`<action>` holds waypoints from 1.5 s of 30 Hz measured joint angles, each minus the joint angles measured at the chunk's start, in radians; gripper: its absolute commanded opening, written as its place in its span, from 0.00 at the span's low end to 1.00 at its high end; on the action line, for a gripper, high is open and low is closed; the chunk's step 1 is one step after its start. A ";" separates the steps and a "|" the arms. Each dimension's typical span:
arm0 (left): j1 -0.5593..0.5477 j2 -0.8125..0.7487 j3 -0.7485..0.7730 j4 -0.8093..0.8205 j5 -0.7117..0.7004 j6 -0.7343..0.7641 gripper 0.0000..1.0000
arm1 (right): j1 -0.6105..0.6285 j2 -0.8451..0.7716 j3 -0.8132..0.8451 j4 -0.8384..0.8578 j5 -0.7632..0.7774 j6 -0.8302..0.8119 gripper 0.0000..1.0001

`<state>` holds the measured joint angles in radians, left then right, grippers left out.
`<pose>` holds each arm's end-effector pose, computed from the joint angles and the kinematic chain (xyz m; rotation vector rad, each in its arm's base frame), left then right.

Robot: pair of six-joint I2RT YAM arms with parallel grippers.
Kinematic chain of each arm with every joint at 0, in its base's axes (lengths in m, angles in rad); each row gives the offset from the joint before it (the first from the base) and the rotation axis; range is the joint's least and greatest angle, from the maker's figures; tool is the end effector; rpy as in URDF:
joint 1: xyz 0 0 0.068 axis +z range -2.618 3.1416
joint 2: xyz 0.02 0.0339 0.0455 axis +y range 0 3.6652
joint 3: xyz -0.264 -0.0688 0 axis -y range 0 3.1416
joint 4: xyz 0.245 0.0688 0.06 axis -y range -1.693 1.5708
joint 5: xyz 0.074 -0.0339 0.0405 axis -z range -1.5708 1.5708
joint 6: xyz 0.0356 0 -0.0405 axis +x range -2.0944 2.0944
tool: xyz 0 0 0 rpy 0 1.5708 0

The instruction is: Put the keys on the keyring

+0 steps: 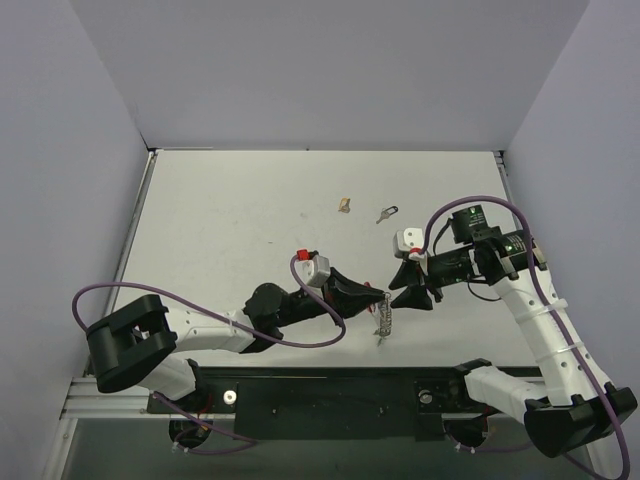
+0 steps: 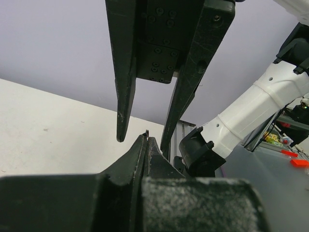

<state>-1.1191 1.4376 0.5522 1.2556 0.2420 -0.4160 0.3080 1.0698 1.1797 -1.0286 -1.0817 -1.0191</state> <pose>0.1179 -0.2626 0.2627 0.6807 1.1689 -1.4674 0.1670 0.0861 0.3595 -1.5742 1.3446 0.9035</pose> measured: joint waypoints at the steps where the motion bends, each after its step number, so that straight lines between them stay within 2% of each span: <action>1: 0.001 0.000 0.000 0.000 0.001 0.000 0.00 | 0.002 0.000 0.000 -0.001 -0.002 -0.001 0.34; 12: 0.002 0.013 0.006 0.002 0.010 -0.018 0.00 | 0.018 0.014 0.001 -0.003 -0.019 -0.004 0.23; 13: 0.002 0.015 0.006 0.002 0.010 -0.019 0.00 | 0.021 0.016 0.001 -0.003 -0.020 -0.004 0.21; 16: 0.002 0.019 0.006 0.002 0.012 -0.022 0.00 | 0.022 0.018 0.001 -0.004 -0.023 -0.005 0.04; 17: 0.002 0.019 0.006 0.002 0.013 -0.023 0.00 | 0.024 0.018 0.001 -0.004 -0.023 -0.005 0.02; 25: 0.002 0.019 0.007 0.001 0.017 -0.023 0.00 | 0.033 0.016 0.007 -0.009 -0.008 0.008 0.00; 28: 0.007 0.018 0.006 0.005 0.017 -0.027 0.29 | 0.043 0.016 0.027 -0.009 0.024 0.039 0.00; 30: 0.012 0.007 0.005 0.005 0.015 -0.036 0.40 | 0.060 0.019 0.055 -0.023 0.062 0.059 0.00; 31: 0.016 -0.002 0.002 0.005 0.011 -0.040 0.43 | 0.068 0.023 0.078 -0.047 0.093 0.061 0.00; 33: 0.024 -0.043 -0.007 0.003 0.002 -0.043 0.59 | 0.086 0.040 0.134 -0.105 0.158 0.059 0.00; 35: 0.030 -0.108 -0.013 -0.039 -0.004 -0.020 0.64 | 0.112 0.074 0.212 -0.175 0.226 0.049 0.00; 37: 0.025 -0.181 -0.012 -0.129 -0.014 0.024 0.65 | 0.135 0.107 0.274 -0.211 0.285 0.045 0.00; 41: -0.032 -0.273 0.050 -0.410 -0.076 0.172 0.63 | 0.182 0.156 0.315 -0.247 0.419 0.051 0.00; 45: -0.103 -0.247 0.159 -0.636 -0.136 0.322 0.58 | 0.228 0.209 0.319 -0.265 0.521 0.072 0.00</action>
<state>-1.2217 1.1908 0.7116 0.6201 0.1062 -0.0937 0.5358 1.2789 1.4982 -1.2938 -0.5610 -0.9474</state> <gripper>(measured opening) 0.612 0.009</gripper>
